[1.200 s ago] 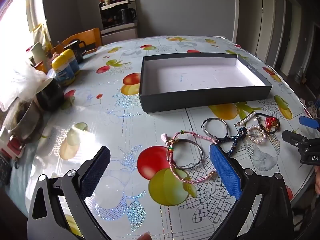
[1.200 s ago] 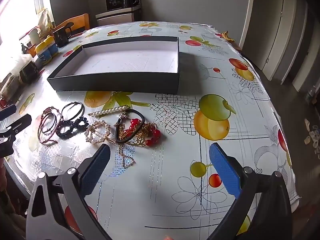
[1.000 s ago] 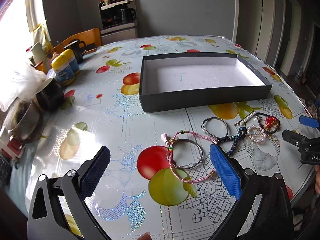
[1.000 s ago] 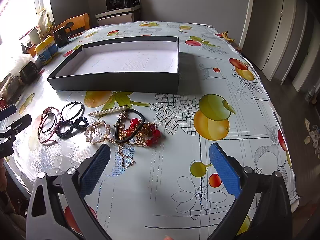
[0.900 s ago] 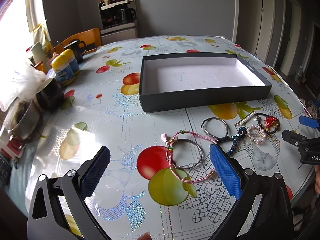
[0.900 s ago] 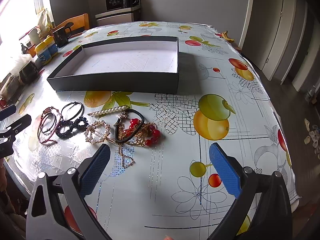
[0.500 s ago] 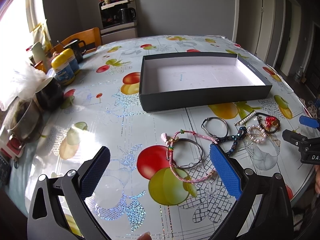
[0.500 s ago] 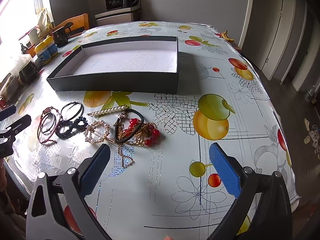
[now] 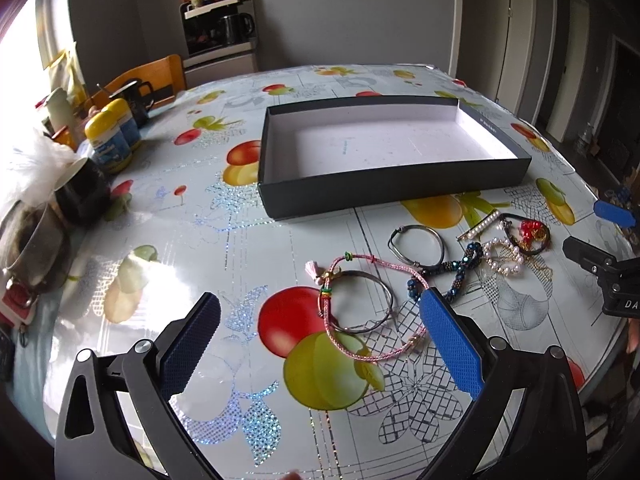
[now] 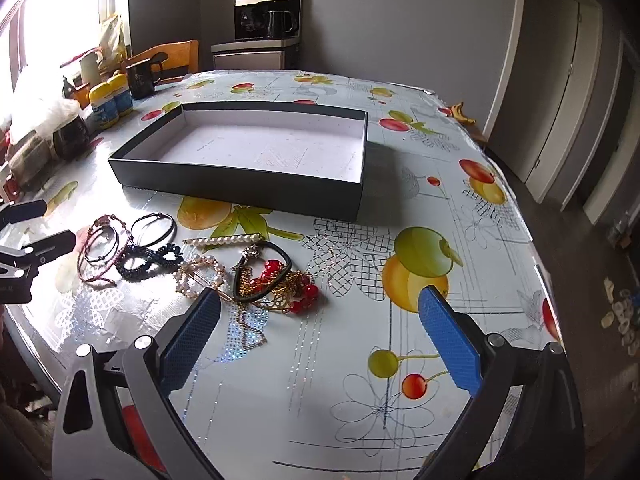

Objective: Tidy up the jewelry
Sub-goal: 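Grasp the pink cord bracelet with the left tool while the right tool grasps a black hair tie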

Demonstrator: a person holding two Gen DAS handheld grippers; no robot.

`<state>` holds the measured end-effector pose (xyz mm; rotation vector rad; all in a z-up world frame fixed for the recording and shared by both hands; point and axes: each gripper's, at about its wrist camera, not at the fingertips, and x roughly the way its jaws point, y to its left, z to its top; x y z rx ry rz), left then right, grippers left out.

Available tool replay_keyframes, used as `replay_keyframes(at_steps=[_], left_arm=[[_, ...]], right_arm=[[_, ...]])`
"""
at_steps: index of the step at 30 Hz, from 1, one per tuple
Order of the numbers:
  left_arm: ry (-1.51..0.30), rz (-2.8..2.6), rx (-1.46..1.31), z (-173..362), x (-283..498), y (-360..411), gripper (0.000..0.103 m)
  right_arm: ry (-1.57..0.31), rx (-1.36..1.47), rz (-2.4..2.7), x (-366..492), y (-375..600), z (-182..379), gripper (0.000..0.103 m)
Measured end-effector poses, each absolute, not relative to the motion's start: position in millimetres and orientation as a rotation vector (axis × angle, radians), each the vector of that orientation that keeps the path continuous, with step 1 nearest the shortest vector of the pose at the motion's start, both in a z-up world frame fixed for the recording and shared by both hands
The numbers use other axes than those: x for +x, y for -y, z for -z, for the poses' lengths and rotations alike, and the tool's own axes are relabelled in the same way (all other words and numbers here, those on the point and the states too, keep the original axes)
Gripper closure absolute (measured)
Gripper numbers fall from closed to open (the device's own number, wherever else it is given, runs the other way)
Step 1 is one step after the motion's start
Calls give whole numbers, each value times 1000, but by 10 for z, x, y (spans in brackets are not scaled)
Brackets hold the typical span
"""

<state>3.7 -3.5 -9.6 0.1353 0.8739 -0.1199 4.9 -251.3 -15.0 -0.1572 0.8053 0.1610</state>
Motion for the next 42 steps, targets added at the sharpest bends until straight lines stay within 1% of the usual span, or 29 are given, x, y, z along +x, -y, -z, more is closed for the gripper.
replay_keyframes(at_steps=[3,5,9,15,16,18,19,20,22,23,24,25,27,34,35,37,42], left_arm=[[-892,155,106,86,33,9,2],[-841,142,135,49,-3,2,2],[-823,144,159,23,9,-31,2],[-839,154,132,14,84,-125,2],[-831,158,125,18,93,-131,2],[-824,164,127,16,106,-144,2],[-823,163,135,12,117,-146,2],[-821,166,142,6,125,-149,2],[-813,185,146,-14,134,-159,2],[-808,190,145,-26,139,-166,2],[-804,195,146,-37,142,-177,2],[-799,200,147,-47,145,-188,2],[-791,197,145,-60,145,-215,2],[-798,194,130,-31,160,-288,2],[-801,197,127,-29,163,-295,2],[-806,195,125,-25,177,-316,2],[-816,193,95,-31,218,-421,2]], right_arm=[[-820,-142,-205,59,2542,146,5],[-799,-131,-238,42,2558,131,5],[-801,-159,-263,60,2510,101,5],[-846,-123,-315,343,2521,60,6],[-853,-122,-323,402,2517,60,7],[-882,-125,-351,515,2491,75,27],[-906,-120,-371,575,2479,90,35],[-929,-117,-397,628,2460,106,39],[-966,-125,-446,695,2416,138,55],[-982,-132,-460,725,2396,153,61],[-993,-142,-470,748,2379,164,72],[-1001,-152,-481,768,2361,174,79],[-1020,-166,-495,811,2333,197,84],[-1079,-215,-516,899,2277,273,85],[-1084,-225,-515,904,2268,281,86],[-1092,-243,-513,921,2250,295,93],[-1107,-284,-515,937,2192,358,93]])
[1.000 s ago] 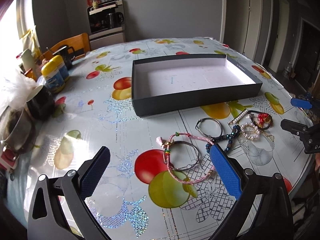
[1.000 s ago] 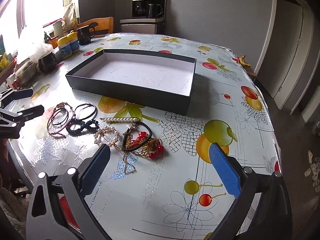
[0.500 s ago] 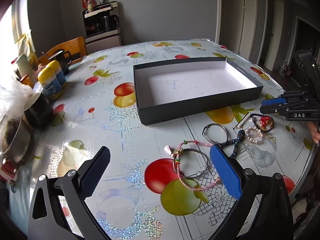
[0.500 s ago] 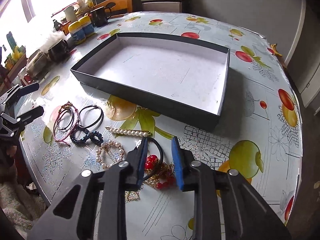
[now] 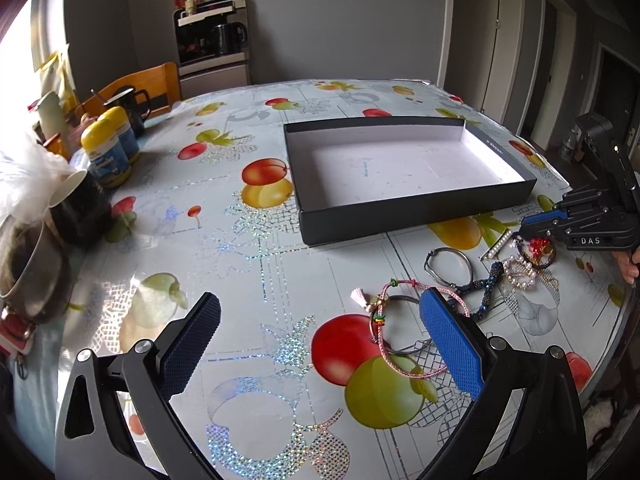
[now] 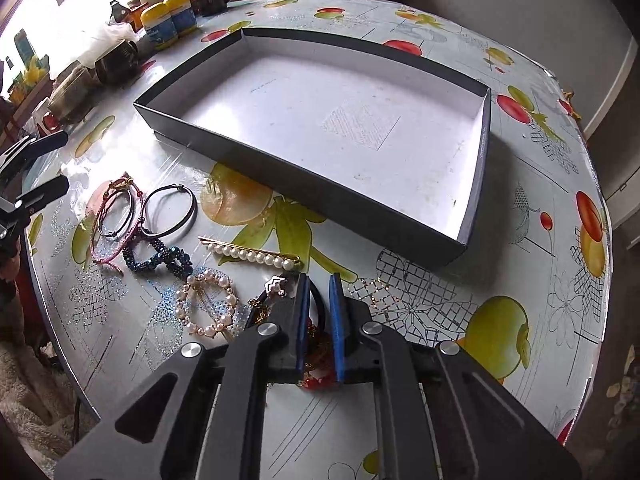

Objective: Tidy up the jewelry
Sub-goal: 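Grasp the pink cord bracelet with the left tool while the right tool grasps a black hair tie, then carry both items into the black box and open both tools to release them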

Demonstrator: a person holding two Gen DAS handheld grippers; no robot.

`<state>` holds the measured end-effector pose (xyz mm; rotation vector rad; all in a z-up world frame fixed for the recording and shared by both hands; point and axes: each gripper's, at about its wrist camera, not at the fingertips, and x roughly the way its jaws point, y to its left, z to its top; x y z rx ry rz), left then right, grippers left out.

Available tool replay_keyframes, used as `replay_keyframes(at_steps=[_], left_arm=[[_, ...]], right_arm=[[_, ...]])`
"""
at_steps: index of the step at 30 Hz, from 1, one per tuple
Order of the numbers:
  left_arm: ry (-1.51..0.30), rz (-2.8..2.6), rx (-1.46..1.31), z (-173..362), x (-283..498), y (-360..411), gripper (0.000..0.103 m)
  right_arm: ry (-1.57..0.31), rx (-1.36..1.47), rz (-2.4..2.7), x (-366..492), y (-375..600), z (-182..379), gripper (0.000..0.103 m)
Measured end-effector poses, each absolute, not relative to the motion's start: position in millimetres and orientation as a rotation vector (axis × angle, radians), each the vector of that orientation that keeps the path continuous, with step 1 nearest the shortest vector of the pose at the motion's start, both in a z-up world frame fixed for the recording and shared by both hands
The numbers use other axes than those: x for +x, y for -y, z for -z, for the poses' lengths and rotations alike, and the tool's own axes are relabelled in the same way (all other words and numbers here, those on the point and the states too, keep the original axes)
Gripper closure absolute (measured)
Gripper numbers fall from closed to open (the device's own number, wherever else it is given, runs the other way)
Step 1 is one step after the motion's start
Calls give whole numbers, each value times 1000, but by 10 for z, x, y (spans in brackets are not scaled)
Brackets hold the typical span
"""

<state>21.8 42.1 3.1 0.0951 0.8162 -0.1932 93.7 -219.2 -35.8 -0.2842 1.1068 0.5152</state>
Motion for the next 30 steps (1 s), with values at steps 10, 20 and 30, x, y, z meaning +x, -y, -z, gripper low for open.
replay_keyframes(at_steps=[10,20,30], left_arm=[[-834,259,133,43,225,-313,5],[-885,335,224,231,363,-15,54],[-878,364,238,254,323,36,97]], right_arm=[[-1008,-221,-519,805,2240,150,100],[-889,-188,-573,490,2207,-216,100],[-868,-175,-576,416,2221,-250,100]])
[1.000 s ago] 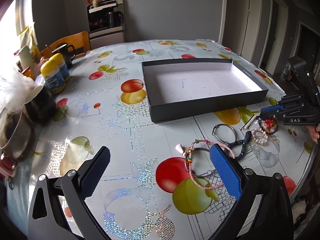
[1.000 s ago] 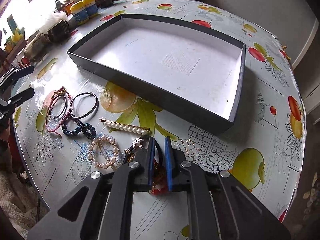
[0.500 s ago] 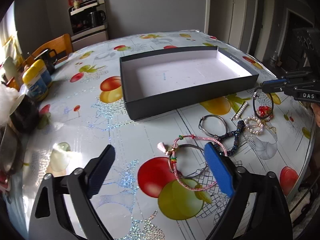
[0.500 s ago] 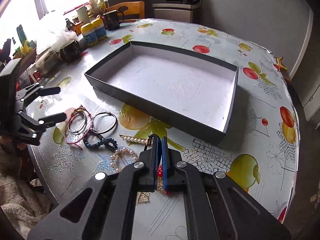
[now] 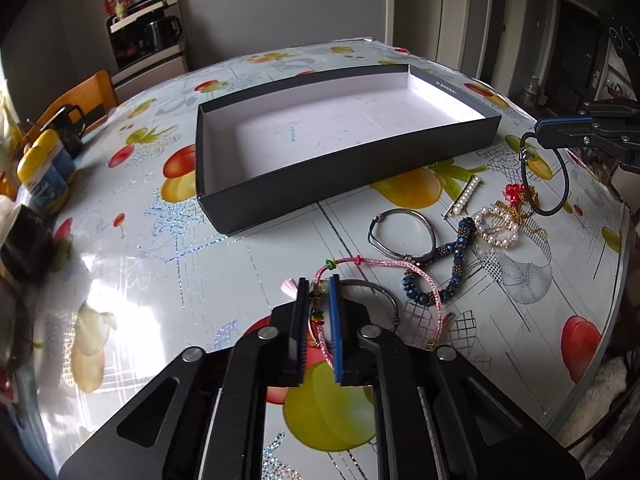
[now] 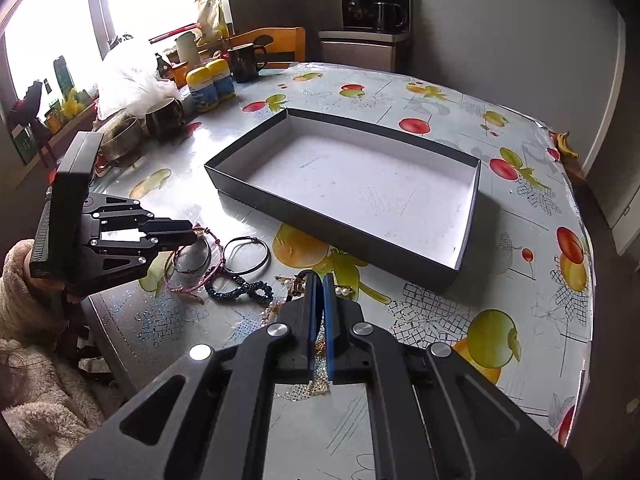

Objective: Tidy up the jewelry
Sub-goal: 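Carry both items into the black box and open both tools to release them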

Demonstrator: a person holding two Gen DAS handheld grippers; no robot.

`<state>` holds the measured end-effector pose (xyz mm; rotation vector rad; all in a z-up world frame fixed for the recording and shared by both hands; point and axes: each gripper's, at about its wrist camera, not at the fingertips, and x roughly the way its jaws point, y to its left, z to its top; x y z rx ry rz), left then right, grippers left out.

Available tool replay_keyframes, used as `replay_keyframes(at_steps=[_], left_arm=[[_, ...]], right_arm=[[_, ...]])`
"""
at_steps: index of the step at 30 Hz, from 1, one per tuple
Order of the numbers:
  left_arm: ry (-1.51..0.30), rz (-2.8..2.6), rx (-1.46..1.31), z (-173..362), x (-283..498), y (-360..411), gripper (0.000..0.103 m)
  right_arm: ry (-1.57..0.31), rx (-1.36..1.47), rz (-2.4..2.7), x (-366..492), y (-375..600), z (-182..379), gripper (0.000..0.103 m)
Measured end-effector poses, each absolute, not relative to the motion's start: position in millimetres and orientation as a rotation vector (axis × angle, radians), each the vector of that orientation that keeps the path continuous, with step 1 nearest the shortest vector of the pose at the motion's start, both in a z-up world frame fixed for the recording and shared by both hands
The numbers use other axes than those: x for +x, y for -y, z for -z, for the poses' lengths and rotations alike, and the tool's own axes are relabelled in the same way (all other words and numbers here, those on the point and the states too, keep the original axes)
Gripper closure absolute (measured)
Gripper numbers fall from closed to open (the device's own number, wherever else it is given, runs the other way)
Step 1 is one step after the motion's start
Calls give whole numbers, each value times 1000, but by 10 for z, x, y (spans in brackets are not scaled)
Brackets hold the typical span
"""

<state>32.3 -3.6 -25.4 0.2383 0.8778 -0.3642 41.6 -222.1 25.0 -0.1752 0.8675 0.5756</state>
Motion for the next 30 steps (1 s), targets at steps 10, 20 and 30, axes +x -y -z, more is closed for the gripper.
replay_keyframes(at_steps=[10,20,30], left_arm=[[-802,378,216,-30,193,-2,97],[-699,407,232,-570,68,-6,97],[-672,390,241,-829,638,118,97]], right_arm=[[-830,-158,-563,387,2286,-360,100],[-742,-104,-502,486,2541,-606,100],[-690,-56,-381,957,2711,-675,100]])
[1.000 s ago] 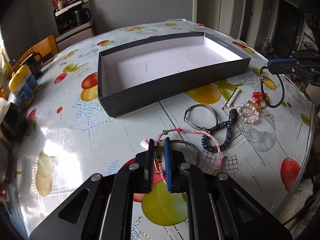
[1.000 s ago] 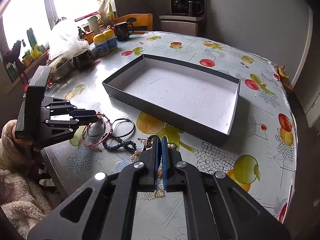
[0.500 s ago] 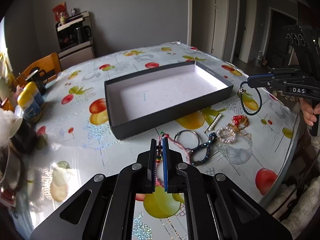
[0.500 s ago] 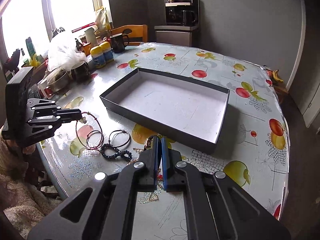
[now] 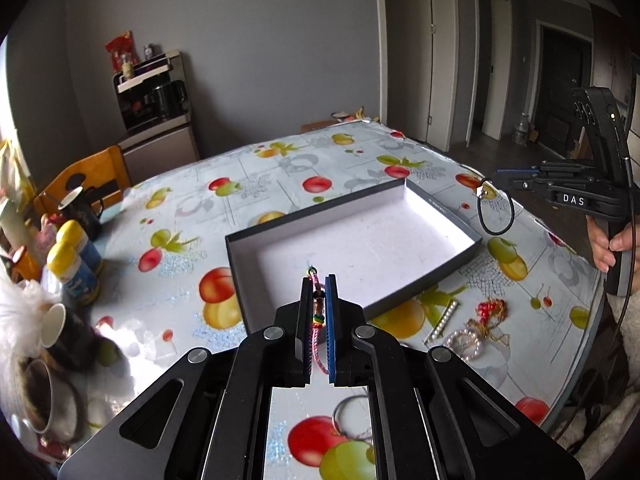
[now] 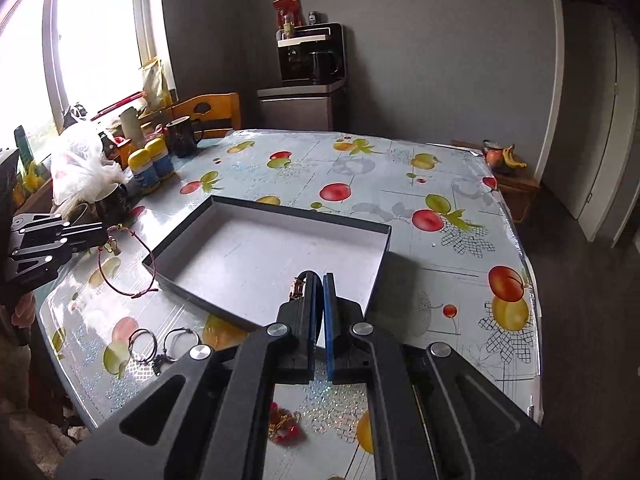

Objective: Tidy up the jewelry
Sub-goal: 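Carry both items into the black box and open both tools to release them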

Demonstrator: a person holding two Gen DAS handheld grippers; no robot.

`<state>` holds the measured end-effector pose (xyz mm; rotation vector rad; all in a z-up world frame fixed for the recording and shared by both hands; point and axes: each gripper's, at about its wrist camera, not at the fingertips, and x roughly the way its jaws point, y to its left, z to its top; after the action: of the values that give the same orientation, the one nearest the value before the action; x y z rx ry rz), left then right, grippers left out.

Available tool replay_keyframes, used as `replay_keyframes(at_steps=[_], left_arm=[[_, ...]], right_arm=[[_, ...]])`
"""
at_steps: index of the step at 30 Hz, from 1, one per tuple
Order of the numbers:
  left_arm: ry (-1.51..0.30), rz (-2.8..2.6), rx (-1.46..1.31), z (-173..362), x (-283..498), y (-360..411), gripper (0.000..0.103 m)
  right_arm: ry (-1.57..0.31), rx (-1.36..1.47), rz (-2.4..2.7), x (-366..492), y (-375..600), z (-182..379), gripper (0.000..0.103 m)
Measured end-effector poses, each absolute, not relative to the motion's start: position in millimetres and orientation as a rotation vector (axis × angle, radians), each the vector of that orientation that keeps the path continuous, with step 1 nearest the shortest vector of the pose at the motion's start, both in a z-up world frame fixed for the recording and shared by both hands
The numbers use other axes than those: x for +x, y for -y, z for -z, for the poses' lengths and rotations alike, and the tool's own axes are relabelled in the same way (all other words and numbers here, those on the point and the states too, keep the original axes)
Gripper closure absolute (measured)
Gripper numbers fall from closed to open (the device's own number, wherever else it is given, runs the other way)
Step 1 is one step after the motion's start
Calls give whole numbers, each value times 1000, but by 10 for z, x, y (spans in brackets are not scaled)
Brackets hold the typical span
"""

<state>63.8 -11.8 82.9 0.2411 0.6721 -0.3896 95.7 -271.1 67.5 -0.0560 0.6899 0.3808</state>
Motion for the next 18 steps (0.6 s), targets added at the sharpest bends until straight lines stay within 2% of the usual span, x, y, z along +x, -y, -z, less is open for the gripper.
replay_keyframes(at_steps=[8,18], left_arm=[[-670,335,244,-803,1341,304,97],[-716,241,160,-348,1982,259,97]], right_arm=[[-674,-40,-316,1468,2573,-569,100],[-754,25,-292,2047,2312,-128,100]])
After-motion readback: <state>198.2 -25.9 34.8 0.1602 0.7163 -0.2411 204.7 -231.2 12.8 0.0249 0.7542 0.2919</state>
